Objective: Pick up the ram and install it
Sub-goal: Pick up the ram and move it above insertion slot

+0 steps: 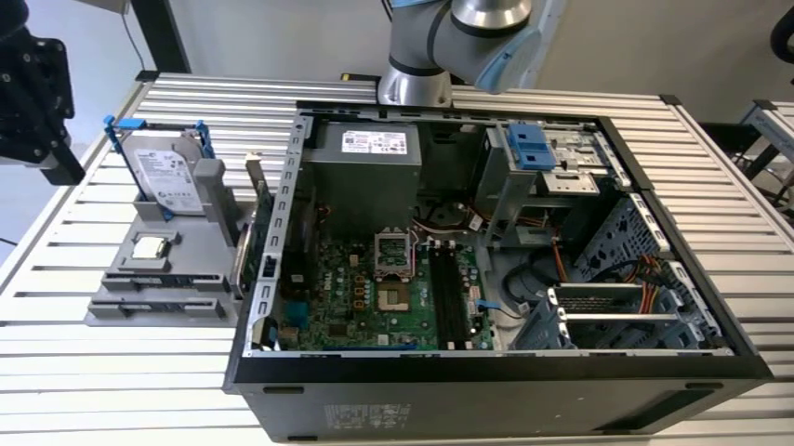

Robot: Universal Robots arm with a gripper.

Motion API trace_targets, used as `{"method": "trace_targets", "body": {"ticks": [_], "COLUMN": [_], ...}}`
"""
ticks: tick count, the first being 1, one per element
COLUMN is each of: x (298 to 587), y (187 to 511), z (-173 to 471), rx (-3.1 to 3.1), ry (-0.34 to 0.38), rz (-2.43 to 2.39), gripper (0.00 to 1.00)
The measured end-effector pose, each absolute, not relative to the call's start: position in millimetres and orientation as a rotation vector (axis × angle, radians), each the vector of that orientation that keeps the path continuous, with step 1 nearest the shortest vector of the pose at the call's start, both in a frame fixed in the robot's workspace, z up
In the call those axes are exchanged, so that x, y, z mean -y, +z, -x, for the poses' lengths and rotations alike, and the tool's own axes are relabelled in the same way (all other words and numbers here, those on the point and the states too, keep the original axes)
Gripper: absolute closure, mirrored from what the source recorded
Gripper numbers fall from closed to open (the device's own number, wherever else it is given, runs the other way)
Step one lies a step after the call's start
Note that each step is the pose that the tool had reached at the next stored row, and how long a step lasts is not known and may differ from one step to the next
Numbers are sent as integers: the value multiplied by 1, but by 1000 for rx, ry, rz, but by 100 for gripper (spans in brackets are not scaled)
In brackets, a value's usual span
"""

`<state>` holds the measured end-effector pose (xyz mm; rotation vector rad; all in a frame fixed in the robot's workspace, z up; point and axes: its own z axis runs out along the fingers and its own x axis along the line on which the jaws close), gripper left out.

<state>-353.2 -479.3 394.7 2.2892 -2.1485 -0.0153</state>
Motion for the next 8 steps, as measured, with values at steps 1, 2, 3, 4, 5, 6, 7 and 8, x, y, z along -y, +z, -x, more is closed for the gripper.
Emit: {"method": "trace_targets", "body": {"ticks": [1, 2, 3, 4, 5, 6, 7, 8], "x": [479, 479, 479, 479, 479, 479, 479, 479], "y": [395, 394, 394, 394, 394, 394, 394, 394], "z": [353, 353, 353, 353, 353, 353, 353, 353], "rx": [2126, 2111, 2106, 2106, 2106, 2107, 2108, 2108], "ry": [-15, -15, -15, -15, -15, -15, -15, -15], "rz": [-2310, -2324, -2328, -2329, -2328, -2327, -2327, -2326], "gripper": [100, 100, 100, 100, 100, 100, 100, 100]}}
